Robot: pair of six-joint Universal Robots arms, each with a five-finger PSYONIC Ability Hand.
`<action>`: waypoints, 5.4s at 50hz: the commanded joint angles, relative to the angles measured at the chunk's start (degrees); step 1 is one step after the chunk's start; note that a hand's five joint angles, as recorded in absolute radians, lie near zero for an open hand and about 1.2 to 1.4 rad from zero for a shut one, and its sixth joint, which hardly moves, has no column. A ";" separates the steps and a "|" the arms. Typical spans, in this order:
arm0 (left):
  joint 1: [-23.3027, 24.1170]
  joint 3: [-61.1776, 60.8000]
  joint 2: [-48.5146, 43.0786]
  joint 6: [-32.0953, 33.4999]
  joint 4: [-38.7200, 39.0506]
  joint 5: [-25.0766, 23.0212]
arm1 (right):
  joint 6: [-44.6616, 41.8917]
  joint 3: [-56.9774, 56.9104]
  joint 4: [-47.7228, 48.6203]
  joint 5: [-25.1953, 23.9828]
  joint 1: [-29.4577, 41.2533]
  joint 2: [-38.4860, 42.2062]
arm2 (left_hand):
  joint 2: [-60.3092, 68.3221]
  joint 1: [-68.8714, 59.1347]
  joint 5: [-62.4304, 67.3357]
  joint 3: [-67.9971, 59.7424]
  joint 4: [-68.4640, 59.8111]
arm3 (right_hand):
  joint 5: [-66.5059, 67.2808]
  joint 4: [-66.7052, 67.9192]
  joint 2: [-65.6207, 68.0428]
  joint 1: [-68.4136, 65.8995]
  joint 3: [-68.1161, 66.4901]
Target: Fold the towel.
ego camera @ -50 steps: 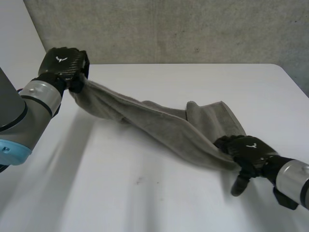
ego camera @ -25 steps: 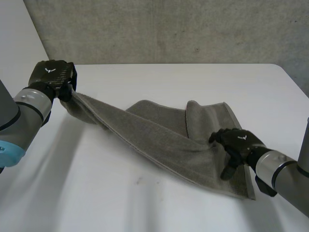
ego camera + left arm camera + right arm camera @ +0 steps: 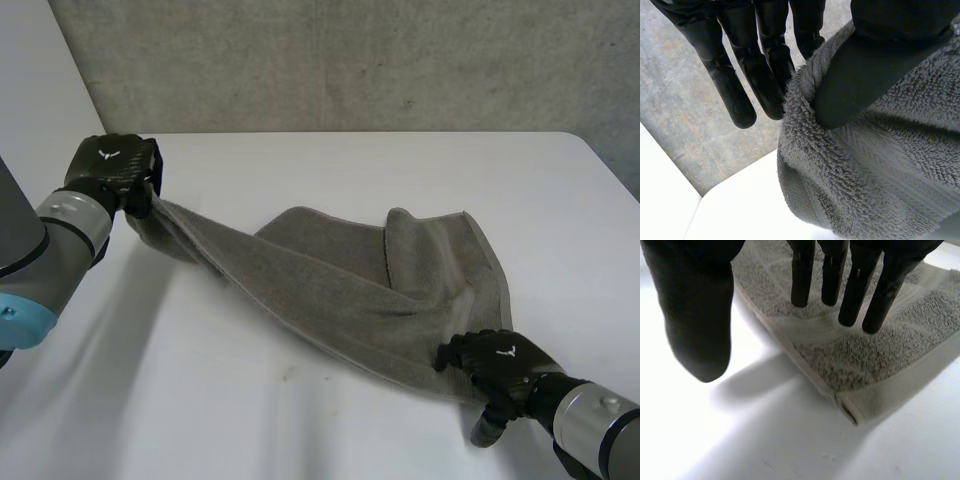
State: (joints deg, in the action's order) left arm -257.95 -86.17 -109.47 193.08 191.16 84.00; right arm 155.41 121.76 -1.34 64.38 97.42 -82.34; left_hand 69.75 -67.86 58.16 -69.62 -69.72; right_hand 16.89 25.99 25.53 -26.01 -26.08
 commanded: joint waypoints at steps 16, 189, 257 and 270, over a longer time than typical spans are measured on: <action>1.31 -1.89 4.16 -0.16 -1.66 -0.06 | 0.14 -14.59 7.42 7.78 -3.55 -16.50 | 10.25 -12.14 11.84 -10.38 -10.28 | 53.11 54.01 54.47 -53.99 -53.92; -7.04 -17.36 0.92 -13.35 14.94 -1.47 | -4.24 -40.28 4.77 15.17 5.68 23.46 | 10.25 -12.14 11.84 -10.38 -10.28 | 53.11 54.01 54.47 -53.99 -53.92; -1.15 14.47 -23.26 -0.95 5.80 -2.79 | -4.59 -97.32 -21.07 28.00 7.26 51.40 | -59.75 57.86 -58.16 59.62 59.72 | -16.89 -15.99 -15.53 16.01 16.08; -1.94 -7.44 -5.14 -1.04 9.23 -3.23 | -3.97 -56.40 -12.13 16.23 1.38 29.79 | -59.75 57.86 -58.16 59.62 59.72 | -8.06 -7.16 -6.71 7.18 7.25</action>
State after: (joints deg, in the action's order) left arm -259.87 -85.80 -120.53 192.04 198.03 80.91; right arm 152.97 51.24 -20.17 85.41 100.61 -47.78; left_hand 9.56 -10.05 1.79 -9.63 -9.56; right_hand 6.41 15.92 15.92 -16.10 -15.96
